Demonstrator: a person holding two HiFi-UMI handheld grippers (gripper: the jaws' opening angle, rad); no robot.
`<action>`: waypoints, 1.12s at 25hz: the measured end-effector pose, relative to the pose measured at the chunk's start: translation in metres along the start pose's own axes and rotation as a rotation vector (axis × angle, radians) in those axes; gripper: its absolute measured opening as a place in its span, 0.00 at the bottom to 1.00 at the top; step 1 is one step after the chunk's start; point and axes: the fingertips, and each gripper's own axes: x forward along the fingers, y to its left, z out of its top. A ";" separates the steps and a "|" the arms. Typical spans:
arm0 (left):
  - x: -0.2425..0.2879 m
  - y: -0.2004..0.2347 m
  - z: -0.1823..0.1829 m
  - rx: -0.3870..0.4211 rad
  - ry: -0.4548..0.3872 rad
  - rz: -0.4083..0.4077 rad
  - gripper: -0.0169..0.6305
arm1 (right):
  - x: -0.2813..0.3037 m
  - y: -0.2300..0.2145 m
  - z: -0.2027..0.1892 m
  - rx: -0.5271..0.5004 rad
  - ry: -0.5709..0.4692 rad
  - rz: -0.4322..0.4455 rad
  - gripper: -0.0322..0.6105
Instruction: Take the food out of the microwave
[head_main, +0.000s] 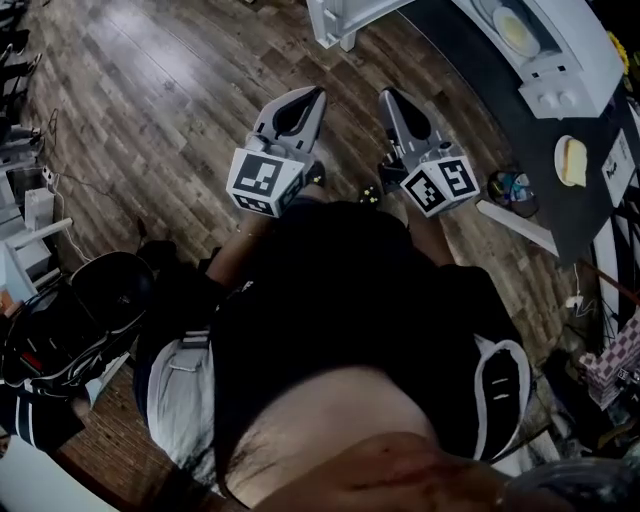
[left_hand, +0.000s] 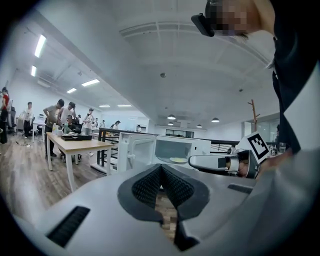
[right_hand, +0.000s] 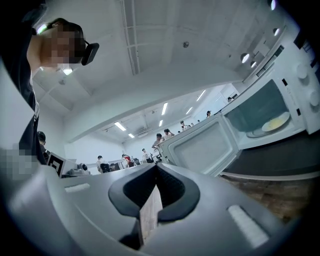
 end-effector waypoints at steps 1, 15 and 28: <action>0.001 0.003 -0.001 -0.005 0.002 -0.019 0.04 | 0.003 0.000 -0.002 0.000 0.000 -0.015 0.05; 0.032 0.028 0.004 0.005 0.015 -0.287 0.04 | 0.028 0.004 0.006 -0.045 -0.087 -0.208 0.05; 0.053 0.004 0.002 0.018 0.025 -0.509 0.04 | 0.000 -0.001 0.008 -0.050 -0.160 -0.406 0.05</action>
